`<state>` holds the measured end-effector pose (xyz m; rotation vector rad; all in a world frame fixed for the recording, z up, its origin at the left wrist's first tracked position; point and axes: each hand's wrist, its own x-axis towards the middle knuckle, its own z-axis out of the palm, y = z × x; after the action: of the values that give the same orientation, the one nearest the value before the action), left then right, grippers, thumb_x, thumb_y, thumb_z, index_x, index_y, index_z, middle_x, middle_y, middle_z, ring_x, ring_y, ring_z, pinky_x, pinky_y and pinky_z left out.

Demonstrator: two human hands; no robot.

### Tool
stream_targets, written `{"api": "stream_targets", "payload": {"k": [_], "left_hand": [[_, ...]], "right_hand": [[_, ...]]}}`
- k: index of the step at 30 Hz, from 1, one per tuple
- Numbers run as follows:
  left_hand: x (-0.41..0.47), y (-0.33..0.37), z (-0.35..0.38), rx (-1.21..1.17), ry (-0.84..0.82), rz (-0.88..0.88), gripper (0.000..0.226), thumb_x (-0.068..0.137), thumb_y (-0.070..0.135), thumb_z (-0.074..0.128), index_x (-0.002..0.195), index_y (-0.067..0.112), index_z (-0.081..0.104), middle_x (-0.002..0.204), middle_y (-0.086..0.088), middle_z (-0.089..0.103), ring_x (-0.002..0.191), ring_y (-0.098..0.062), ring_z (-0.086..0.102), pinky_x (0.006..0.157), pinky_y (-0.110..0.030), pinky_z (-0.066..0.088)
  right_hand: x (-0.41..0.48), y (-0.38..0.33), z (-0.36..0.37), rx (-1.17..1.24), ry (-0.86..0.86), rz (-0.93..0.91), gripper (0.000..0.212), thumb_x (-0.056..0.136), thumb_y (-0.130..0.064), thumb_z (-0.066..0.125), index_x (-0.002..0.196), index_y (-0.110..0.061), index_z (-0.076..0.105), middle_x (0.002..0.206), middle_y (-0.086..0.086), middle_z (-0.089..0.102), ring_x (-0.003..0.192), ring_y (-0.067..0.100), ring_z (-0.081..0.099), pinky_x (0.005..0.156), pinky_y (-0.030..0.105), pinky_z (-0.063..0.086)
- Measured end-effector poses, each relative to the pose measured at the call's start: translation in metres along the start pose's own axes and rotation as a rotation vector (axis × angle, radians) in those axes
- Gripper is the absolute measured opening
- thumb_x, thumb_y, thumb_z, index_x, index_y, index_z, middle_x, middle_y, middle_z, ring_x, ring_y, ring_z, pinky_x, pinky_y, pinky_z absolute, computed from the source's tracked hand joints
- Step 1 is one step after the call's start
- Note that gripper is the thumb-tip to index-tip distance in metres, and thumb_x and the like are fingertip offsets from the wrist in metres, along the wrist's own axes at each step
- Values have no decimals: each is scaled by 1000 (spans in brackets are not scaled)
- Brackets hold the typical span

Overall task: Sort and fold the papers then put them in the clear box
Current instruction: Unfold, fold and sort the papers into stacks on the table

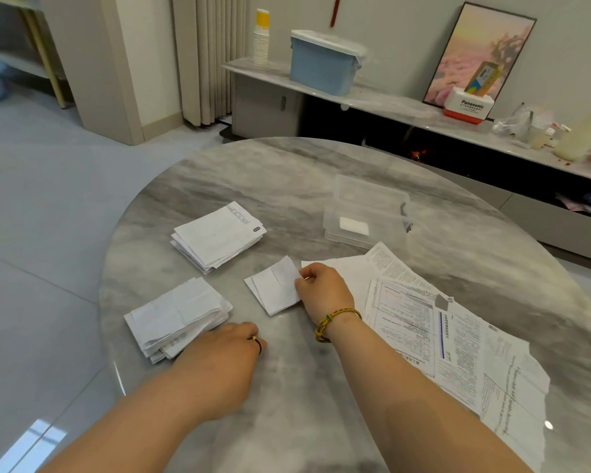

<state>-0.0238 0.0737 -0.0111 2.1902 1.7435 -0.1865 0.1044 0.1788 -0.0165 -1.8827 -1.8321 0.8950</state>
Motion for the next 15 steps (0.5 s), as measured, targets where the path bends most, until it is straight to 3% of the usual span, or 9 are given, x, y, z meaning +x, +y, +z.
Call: {"api": "stream_targets", "payload": {"k": [8, 15], "left_hand": [[3, 0, 1, 3, 3, 1, 38, 94, 23, 36, 131, 16, 43, 138, 3, 34, 127, -17, 34, 104, -28, 33], [3, 0, -2, -12, -11, 4, 41, 94, 30, 39, 133, 17, 41, 140, 4, 32, 129, -16, 32, 105, -28, 31]], "right_hand": [[-4, -3, 8, -509, 63, -178, 33, 94, -29, 40, 121, -12, 47, 117, 7, 60, 107, 26, 54, 77, 28, 38], [-7, -3, 6, -424, 109, -155, 45, 93, -33, 45, 131, -14, 35, 133, 4, 41, 108, 25, 54, 79, 30, 38]]}}
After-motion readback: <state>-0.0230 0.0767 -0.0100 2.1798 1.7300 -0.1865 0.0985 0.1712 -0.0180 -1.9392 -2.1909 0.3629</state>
